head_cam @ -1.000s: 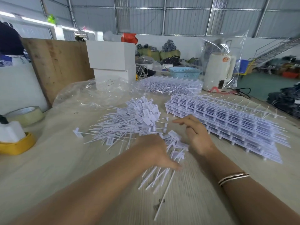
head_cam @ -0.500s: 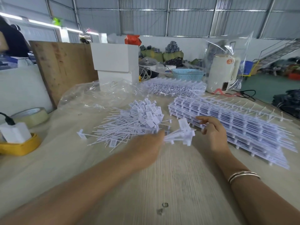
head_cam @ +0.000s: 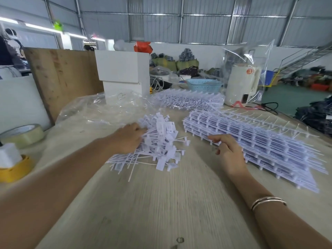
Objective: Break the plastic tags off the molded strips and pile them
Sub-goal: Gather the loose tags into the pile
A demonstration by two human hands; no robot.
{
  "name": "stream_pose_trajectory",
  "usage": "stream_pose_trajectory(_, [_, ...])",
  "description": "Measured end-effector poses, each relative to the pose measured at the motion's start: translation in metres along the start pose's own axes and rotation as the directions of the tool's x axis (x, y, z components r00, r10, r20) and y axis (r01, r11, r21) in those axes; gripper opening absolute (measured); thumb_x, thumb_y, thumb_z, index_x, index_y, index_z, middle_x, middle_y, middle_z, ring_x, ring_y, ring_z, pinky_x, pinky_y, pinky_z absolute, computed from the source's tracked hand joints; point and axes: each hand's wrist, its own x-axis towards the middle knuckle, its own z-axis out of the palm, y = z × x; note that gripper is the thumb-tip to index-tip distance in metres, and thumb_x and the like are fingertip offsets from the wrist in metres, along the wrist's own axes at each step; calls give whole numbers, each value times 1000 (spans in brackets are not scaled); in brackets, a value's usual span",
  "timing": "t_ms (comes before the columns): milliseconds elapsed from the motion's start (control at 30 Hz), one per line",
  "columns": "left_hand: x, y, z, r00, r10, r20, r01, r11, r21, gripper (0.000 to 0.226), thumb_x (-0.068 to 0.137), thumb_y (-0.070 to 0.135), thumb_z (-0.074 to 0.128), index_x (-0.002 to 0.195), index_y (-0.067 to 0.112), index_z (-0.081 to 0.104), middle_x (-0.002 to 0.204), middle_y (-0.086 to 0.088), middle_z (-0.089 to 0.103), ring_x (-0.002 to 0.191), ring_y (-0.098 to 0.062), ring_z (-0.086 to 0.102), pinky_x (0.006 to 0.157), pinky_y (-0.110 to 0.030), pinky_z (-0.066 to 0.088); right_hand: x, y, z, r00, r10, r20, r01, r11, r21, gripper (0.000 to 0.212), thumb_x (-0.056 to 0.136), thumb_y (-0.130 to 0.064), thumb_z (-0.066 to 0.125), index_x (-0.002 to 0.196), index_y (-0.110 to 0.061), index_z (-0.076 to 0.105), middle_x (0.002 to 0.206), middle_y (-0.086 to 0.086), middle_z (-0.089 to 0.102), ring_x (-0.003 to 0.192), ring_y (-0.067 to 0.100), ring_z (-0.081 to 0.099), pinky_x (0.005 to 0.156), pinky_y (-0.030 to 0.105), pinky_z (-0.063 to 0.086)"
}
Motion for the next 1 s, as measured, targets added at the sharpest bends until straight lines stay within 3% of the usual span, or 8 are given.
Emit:
stream_pose_trajectory(100, [1, 1, 14, 999, -45, -5, 44, 999, -28, 53, 102, 29, 30, 151, 29, 9, 148, -2, 21, 133, -22, 20, 108, -35, 15, -1, -3, 0, 1000, 1, 5, -1, 1000, 0, 41, 87, 10, 33, 95, -14, 66, 103, -4, 57, 89, -4, 50, 87, 26, 40])
stream_pose_trajectory(233, [-9, -6, -7, 989, 77, -130, -87, 993, -75, 62, 95, 52, 38, 148, 41, 9, 148, 7, 16, 134, -12, 10, 105, -33, 6, -1, -5, -2, 1000, 9, 30, -9, 1000, -29, 39, 88, 8, 35, 97, -14, 66, 107, 1, 57, 91, -2, 49, 85, 21, 38])
stream_pose_trajectory(333, [-23, -7, -21, 995, 94, 16, -94, 996, -4, 101, 66, 89, 36, 145, 45, -9, 156, 12, -7, 142, -12, -4, 111, -35, -5, -5, -11, -1, 996, -48, 78, 54, 995, -87, 34, 88, 2, 38, 99, -14, 66, 102, 0, 55, 93, 7, 51, 79, 15, 36])
stream_pose_trajectory(433, [-32, -5, -14, 985, 28, 169, -52, 989, 135, 124, 52, 93, 45, 137, 44, -32, 153, 5, -30, 143, -16, -20, 111, -38, -14, -18, -25, 14, 960, -204, 190, 249, 934, -255, 30, 88, -22, 48, 112, -17, 64, 109, -2, 52, 101, 15, 53, 87, 29, 38])
stream_pose_trajectory(533, [-32, -5, -7, 974, -20, 225, -19, 986, 167, 126, 63, 80, 58, 135, 38, -37, 153, -3, -30, 143, -20, -21, 113, -41, -11, -36, -33, 46, 835, -185, 518, 462, 746, -480, 77, 79, -67, 44, 145, -33, 24, 151, -1, 21, 139, 18, 17, 115, 47, 4])
stream_pose_trajectory(600, [-29, -5, -9, 974, -24, 227, -21, 981, 195, 125, 68, 72, 62, 136, 36, -37, 156, -3, -24, 144, -20, -17, 114, -42, -9, -42, -32, 68, 763, -169, 624, 575, 619, -535, 88, 75, -77, 29, 145, -41, -10, 156, -8, -9, 143, 17, -7, 109, 51, -17])
stream_pose_trajectory(767, [-25, -14, -15, 976, 86, 198, -138, 955, 262, 121, 74, 52, 69, 141, 34, -30, 158, 8, -12, 145, -14, -12, 113, -40, -9, -17, -25, 77, 726, -228, 649, 672, 435, -599, 70, 96, -43, 33, 141, -46, -21, 158, -4, -10, 145, 21, 2, 110, 57, -9])
stream_pose_trajectory(1000, [-36, -26, -9, 976, 206, 74, -214, 968, 128, 100, 79, 71, 50, 141, 43, -23, 154, 11, -25, 141, -8, -17, 111, -32, -10, -11, -31, 74, 677, -114, 727, 650, 556, -518, 82, 92, -36, 43, 140, -45, -23, 156, -9, -15, 144, 15, -10, 107, 58, -21])
